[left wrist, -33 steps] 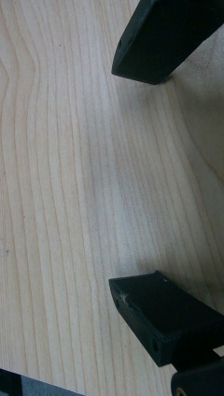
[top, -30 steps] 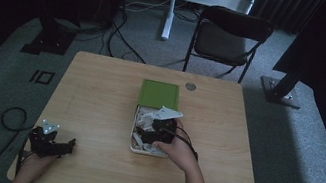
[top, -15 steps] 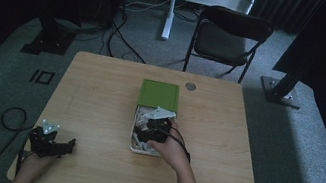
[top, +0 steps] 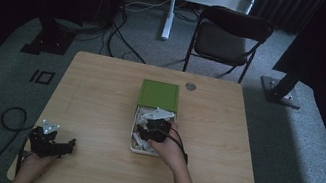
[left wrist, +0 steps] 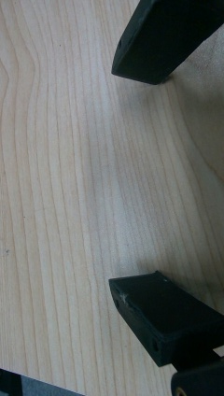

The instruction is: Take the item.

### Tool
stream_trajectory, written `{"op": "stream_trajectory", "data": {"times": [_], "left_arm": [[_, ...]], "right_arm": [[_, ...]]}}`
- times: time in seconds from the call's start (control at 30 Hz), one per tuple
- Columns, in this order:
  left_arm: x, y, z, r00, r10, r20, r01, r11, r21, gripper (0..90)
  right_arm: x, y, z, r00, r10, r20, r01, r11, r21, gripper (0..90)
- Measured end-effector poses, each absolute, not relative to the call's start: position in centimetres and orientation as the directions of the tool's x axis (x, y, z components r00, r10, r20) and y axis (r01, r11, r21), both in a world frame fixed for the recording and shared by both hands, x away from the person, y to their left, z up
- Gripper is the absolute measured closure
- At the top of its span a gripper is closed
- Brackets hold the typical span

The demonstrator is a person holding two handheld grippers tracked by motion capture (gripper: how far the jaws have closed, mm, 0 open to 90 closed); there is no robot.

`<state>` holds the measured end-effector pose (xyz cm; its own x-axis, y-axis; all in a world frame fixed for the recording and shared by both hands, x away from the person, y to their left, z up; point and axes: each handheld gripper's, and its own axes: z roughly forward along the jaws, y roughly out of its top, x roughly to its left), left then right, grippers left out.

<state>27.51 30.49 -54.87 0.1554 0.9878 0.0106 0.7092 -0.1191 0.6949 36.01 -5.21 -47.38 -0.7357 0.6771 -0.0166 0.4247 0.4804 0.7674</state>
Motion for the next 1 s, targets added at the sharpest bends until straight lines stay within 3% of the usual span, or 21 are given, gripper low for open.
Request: {"op": "stream_trajectory", "data": {"times": [0.2,1.0], "left_arm": [[27.5,30.5,-54.9,0.156,0.988,0.011,0.709,-0.120,0.695,2.7],[27.5,30.5,-54.9,0.156,0.988,0.011,0.709,-0.119,0.695,2.7]], "right_arm": [[35.9,-5.6,-46.9,-0.748,0.664,-0.010,0.421,0.486,0.766,62.9],[35.7,-9.2,-42.8,-0.733,0.680,0.010,0.386,0.403,0.830,64.1]]}}
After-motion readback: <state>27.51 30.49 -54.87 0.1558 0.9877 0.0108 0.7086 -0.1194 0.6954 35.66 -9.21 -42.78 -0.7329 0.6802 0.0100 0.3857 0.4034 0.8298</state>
